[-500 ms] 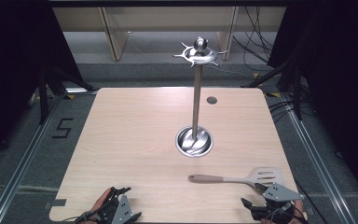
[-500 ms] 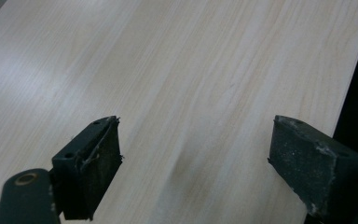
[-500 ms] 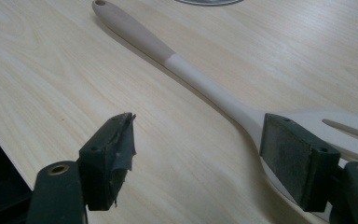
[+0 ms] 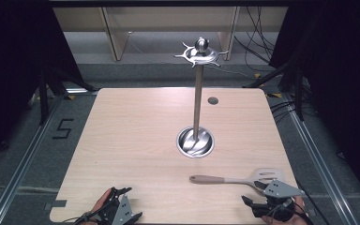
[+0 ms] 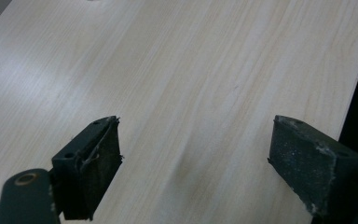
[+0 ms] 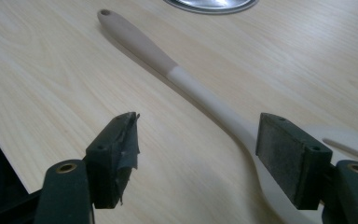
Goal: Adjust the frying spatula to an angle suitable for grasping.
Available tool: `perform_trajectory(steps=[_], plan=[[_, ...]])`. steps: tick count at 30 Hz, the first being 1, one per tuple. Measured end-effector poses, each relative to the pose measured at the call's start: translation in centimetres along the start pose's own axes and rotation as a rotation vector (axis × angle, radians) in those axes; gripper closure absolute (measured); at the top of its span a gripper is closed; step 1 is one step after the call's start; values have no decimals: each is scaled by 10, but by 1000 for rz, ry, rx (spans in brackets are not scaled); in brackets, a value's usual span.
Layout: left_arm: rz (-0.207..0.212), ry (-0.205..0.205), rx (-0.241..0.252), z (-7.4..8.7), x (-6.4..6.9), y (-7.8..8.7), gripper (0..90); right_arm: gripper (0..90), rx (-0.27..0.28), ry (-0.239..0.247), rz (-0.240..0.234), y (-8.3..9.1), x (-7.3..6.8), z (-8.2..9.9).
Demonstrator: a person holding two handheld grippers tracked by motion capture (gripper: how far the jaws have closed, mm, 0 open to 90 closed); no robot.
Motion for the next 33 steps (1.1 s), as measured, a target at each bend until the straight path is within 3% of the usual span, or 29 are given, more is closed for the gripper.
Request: perform_trajectory(steps=[2, 3, 5, 6, 8, 10, 11, 12, 14, 16, 20, 23, 24, 26, 28, 29, 30, 33], plan=[[12, -2, -2, 0, 0, 1, 157, 317, -9, -17, -17, -1, -1, -6], [13, -1, 3, 0, 0, 1, 156, 327, -13, 28, -4, -3, 2, -11], [18, -5, -12, 0, -1, 1, 157, 333, -23, 35, -10, -3, 2, -13], [7, 16, 10, 0, 0, -1, 157, 338, -33, 45, -16, -3, 2, -17], [0, 20, 14, 0, 1, -2, 157, 341, -38, 49, -13, -4, 2, -19], [5, 20, 15, 0, 1, -1, 156, 353, -55, 66, -26, -5, 3, -25], [15, -7, -17, 0, -2, 1, 157, 370, -63, 106, -21, -7, 4, -32], [14, -6, -18, 0, -2, 1, 157, 383, -81, 110, -21, -8, 3, -35], [14, -4, -16, 0, -2, 1, 157, 394, -93, 129, -24, -10, 4, -39], [7, -2, -2, 0, -2, 1, 157, 428, -141, 158, -29, -14, 4, -52], [12, 8, 5, 0, 0, 1, 157, 461, -157, 175, -33, -22, 5, -63], [24, -5, 0, 0, -1, 1, 157, 504, -225, 219, -19, -30, 5, -77], [24, -6, 0, 0, -1, 1, 157, 504, -225, 219, -19, -30, 5, -77], [19, 8, 11, 0, 0, 1, 157, 529, -279, 256, -43, -36, 4, -83], [9, 8, 5, 0, 0, 1, 157, 541, -286, 253, -45, -38, 3, -85], [10, 11, 11, 0, 0, 1, 156, 566, -321, 283, -64, -42, 2, -88], [13, 11, 5, 0, 0, 1, 157, 595, -320, 313, -68, -45, 2, -89], [25, -3, 0, 0, 0, 2, 157, 625, -321, 293, -81, -47, 1, -92]])
Point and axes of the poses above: each handheld gripper's, and its own axes: y roughly backward along the jaws, z roughly out of its underside, x roughly to its right, the point moved 1 cm from there along -y, roughly forward along the jaws, and after that the axes turned 11 degrees about -x, right-handed, at the moved point
